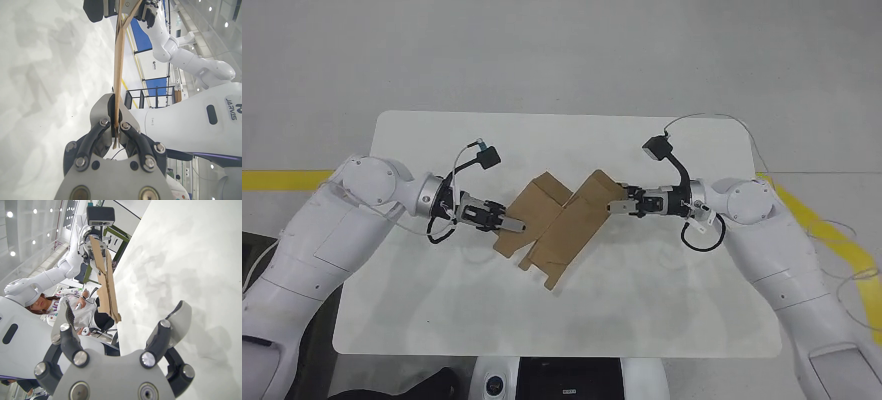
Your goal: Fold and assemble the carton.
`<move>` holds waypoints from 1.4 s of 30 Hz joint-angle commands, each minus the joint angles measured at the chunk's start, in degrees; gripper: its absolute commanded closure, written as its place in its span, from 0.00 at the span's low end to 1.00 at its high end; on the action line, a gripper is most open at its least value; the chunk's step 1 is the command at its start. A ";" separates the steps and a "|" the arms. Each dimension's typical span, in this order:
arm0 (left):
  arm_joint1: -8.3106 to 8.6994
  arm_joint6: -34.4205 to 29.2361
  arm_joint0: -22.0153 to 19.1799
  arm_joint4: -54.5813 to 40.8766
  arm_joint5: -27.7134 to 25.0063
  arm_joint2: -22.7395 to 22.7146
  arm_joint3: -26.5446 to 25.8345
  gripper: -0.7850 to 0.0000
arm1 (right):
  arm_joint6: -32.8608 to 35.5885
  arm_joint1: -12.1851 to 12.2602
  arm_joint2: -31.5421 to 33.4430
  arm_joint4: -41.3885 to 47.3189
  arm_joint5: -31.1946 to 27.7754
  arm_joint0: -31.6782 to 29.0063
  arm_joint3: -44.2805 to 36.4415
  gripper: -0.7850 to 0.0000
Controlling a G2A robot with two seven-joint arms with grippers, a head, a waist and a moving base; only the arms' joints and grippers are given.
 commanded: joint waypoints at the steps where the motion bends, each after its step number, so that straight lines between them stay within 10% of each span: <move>1: 0.26 -0.22 -0.13 -1.06 0.22 0.43 -0.25 1.00 | -0.78 0.25 -1.87 1.24 -0.78 0.61 -0.15 0.00; 4: 0.54 -0.43 -0.45 -2.27 0.43 1.00 -0.41 1.00 | -1.84 0.75 -4.45 2.68 -1.85 1.64 0.00 0.00; 8: 0.80 -0.36 -0.91 -2.92 0.36 1.79 -0.26 1.00 | -3.05 1.52 -7.31 3.79 -3.06 2.80 0.64 0.51; 19: 1.31 -0.04 -2.09 -4.00 0.04 3.61 1.04 1.00 | -4.86 3.82 -13.87 7.51 -4.86 5.42 0.46 0.96; 29: 1.74 0.71 -2.78 -4.66 -0.71 4.84 1.95 1.00 | -7.26 5.13 -18.83 11.02 -7.26 7.81 1.36 1.00; 30: 1.78 0.84 -2.86 -4.70 -0.84 4.90 2.00 0.73 | -7.59 5.21 -19.25 11.51 -7.60 7.97 1.49 1.00; 31: 1.83 1.06 -2.94 -4.81 -1.06 4.93 1.96 0.11 | -7.81 5.29 -19.70 11.82 -7.81 8.17 1.61 1.00; 32: 1.88 1.23 -3.00 -4.99 -1.23 4.96 1.99 0.00 | -7.99 5.37 -20.11 12.12 -7.99 8.39 1.81 1.00; 42: 1.74 4.12 -3.09 -10.67 -4.10 3.17 6.32 0.00 | -11.41 5.62 -21.57 13.95 -11.40 9.81 6.56 1.00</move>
